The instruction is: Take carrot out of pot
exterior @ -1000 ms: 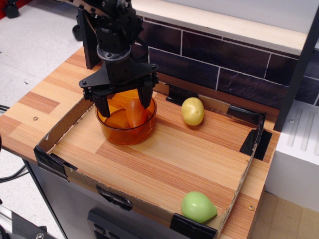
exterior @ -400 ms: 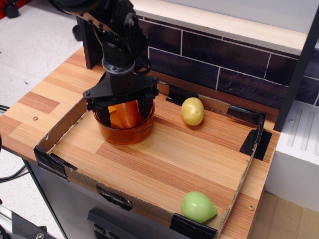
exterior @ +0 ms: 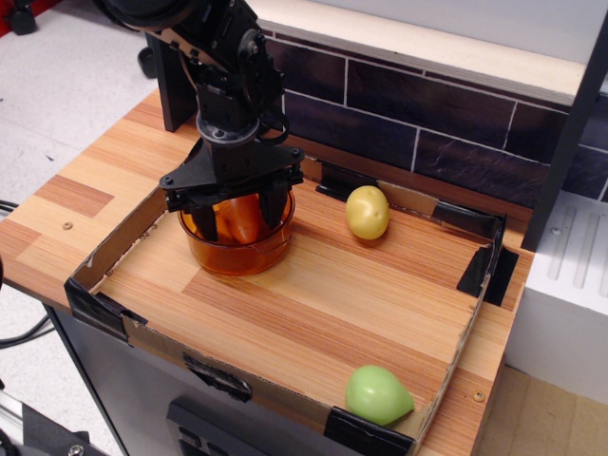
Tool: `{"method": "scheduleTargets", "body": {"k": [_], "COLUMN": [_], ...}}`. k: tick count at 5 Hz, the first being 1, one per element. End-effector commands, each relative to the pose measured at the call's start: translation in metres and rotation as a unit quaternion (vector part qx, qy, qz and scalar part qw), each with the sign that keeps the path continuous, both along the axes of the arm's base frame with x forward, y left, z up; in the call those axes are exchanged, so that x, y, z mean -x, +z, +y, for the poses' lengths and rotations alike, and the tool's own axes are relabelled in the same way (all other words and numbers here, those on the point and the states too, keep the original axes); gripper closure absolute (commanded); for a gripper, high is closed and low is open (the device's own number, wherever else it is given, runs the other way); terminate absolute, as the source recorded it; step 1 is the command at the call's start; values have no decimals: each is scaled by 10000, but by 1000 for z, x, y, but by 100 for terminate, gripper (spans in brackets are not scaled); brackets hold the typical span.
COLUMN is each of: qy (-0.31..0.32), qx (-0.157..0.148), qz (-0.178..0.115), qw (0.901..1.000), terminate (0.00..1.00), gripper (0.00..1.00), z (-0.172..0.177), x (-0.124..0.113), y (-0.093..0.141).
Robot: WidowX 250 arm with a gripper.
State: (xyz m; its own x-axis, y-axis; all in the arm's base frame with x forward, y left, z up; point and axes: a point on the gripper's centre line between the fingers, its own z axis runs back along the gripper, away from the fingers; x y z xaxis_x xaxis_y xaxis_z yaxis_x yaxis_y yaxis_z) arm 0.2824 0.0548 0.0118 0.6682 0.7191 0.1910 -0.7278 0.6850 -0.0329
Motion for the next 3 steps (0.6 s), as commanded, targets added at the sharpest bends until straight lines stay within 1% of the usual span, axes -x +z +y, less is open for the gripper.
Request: {"method": "scheduleTargets", "body": {"k": [1, 2, 3], "qy": [-4, 93, 351], "qx": [38, -170, -256], "qz": [-246, -809, -1296], "qw": [9997, 9965, 9906], "terminate": [0, 0, 0], "gripper": [100, 100, 100], "z": [5, 7, 4], "x": [-2, 3, 10], "y": [16, 46, 82]}}
